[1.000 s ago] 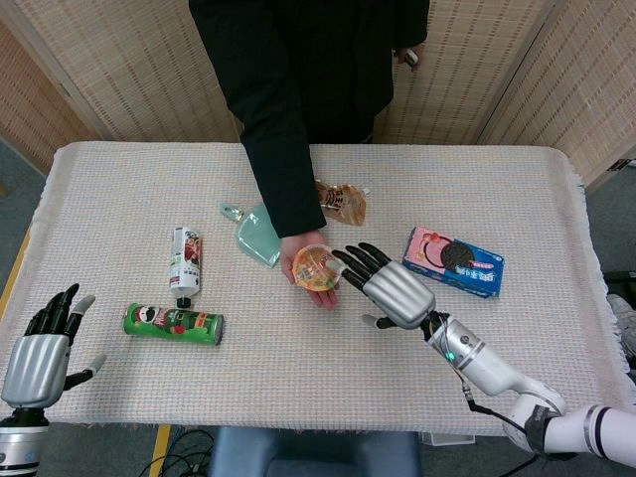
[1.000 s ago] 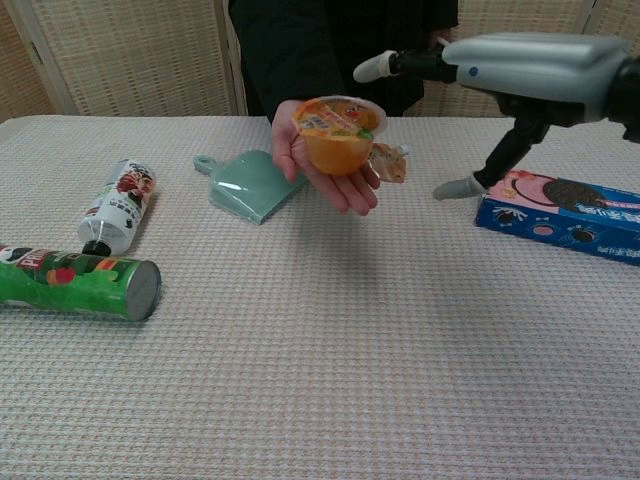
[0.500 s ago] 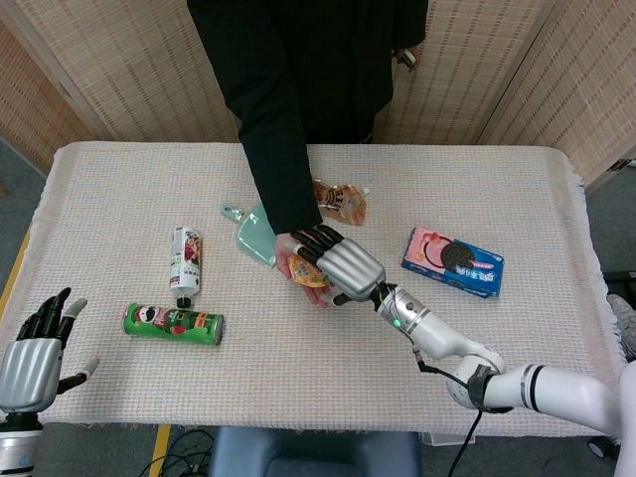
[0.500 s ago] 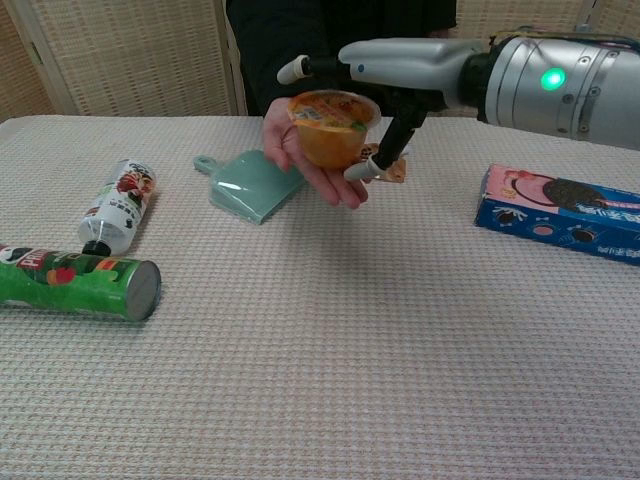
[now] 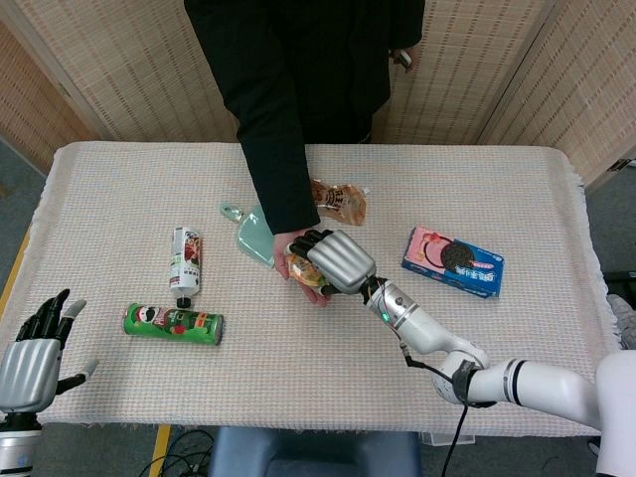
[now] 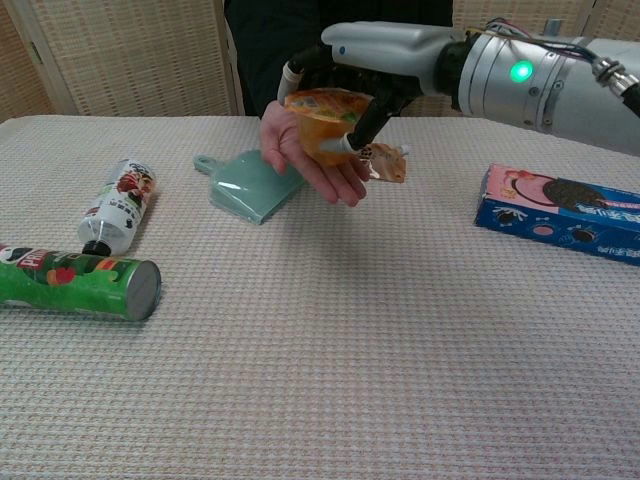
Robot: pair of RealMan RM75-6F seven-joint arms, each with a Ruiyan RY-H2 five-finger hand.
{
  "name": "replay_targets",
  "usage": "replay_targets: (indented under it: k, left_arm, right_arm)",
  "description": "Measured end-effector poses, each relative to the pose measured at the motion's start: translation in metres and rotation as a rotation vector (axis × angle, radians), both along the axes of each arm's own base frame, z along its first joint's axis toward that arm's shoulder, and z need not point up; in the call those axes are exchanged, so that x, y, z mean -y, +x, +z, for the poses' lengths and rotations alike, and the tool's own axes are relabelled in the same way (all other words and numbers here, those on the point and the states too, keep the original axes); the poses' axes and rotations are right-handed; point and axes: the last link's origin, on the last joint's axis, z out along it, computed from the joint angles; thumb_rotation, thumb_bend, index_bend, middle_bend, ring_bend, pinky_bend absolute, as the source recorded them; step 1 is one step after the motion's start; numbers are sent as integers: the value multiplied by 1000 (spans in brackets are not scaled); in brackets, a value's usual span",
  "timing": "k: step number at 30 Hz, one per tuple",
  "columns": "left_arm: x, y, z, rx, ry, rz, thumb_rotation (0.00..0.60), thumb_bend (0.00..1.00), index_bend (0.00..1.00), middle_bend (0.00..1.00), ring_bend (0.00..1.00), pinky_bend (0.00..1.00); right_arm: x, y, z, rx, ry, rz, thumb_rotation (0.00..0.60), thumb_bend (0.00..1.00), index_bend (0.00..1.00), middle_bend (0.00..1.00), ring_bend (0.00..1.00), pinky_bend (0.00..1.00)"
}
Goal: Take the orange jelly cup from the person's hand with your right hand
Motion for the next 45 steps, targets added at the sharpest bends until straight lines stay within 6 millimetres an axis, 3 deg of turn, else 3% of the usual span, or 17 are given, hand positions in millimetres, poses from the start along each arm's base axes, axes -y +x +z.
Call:
replay_targets:
  k: [7,10,14,19,22,26,30,33,35,40,45]
  left_arm:
    - [-1,1,1,0,1,-7,600,224,159,48,97,219]
    - [-2,2,-1,1,-3,-9,600,223,159,48,97,219]
    - [-3,5,-3,3,-10,-20,600,223,159,48,97,219]
    - [-5,9,-5,1,-19,-39,600,223,158,48,97,219]
    - [-4,11,-6,0,-22,-45,600,223,158,48,97,219]
    - [-1,9,-1,-9,-14,-38,600,223,159,48,97,219]
    - [2,7,2,-11,-3,-26,600,224,159,48,97,219]
    - [3,8,1,-9,-9,-29,600,223,159,48,97,219]
    - [3,9,-1,-9,-14,-33,600,223,159,48,97,219]
    - [1,9,-3,-6,-21,-36,600,224,158,48,97,219]
    - [-4,10,-6,-6,-30,-42,600,223,159,48,97,219]
  right_arm:
    - [-12,-29,35,41,-80,8,600,563,419,352,317,589]
    - [-20,-58,52,16,-114,-22,600,560,418,352,317,589]
    - [-28,-93,59,-50,-114,-82,600,557,418,351,317,589]
    - [-26,-118,54,-96,-95,-150,600,554,418,327,318,551]
    - [-23,-128,42,-110,-74,-181,600,553,407,309,312,457]
    - [-17,-141,19,-135,-36,-219,600,554,348,274,274,413]
    - [-10,-149,-6,-160,0,-246,600,548,196,185,183,299]
    - [-7,-151,-23,-176,30,-257,600,545,37,96,55,116]
    - [-6,-149,-30,-186,49,-252,600,545,0,35,4,20]
    - [-9,-145,-26,-193,41,-221,600,533,0,0,0,0]
    - [-18,-143,0,-159,-7,-200,600,530,0,0,0,0]
